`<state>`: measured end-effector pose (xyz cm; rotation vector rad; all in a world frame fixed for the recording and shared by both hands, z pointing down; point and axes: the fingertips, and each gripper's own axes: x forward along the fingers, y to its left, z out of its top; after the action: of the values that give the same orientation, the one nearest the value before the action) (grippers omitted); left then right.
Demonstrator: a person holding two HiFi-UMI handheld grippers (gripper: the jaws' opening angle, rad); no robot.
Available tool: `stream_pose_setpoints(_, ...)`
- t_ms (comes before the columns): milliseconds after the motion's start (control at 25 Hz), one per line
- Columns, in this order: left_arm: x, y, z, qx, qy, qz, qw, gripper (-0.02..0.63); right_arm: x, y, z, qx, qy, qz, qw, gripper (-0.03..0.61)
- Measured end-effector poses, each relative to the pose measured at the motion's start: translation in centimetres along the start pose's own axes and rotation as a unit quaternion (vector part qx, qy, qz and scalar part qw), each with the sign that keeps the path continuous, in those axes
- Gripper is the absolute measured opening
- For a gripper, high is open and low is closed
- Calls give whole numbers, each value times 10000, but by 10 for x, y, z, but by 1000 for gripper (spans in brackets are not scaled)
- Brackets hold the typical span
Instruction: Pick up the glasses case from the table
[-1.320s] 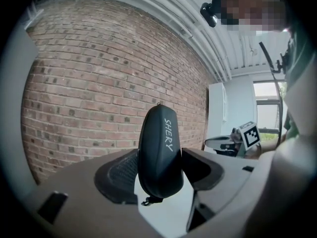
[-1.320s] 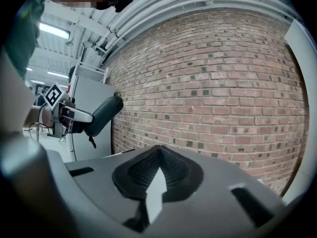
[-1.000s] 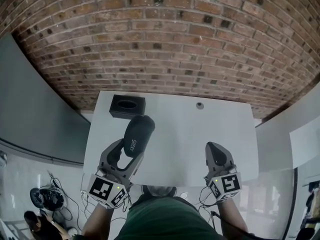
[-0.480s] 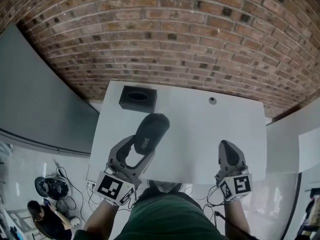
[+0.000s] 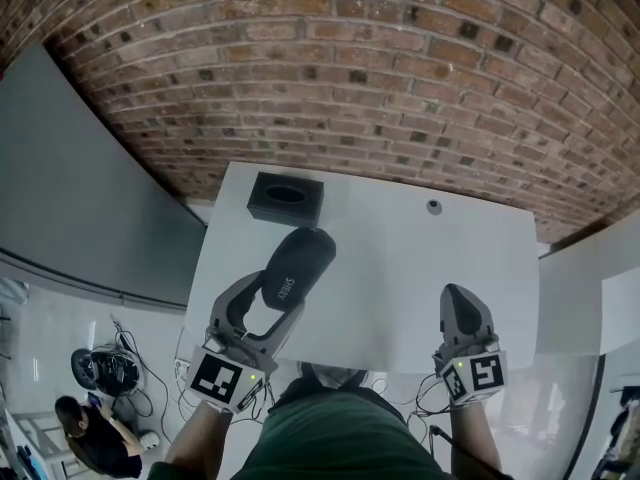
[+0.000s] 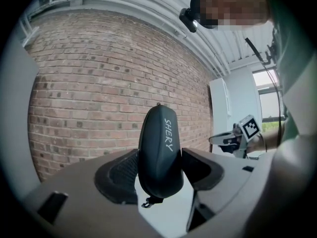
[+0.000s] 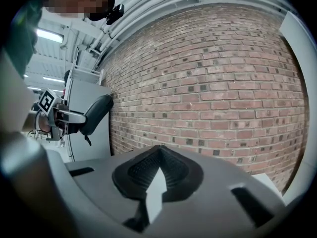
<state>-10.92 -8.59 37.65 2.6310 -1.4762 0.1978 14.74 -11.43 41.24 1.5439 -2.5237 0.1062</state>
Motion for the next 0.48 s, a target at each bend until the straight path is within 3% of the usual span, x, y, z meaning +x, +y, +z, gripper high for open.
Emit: stream_pose_setpoints(480,-14,-1,6,127,-75,85,9999,267,-7,4,4,4,-35,55,10000,0)
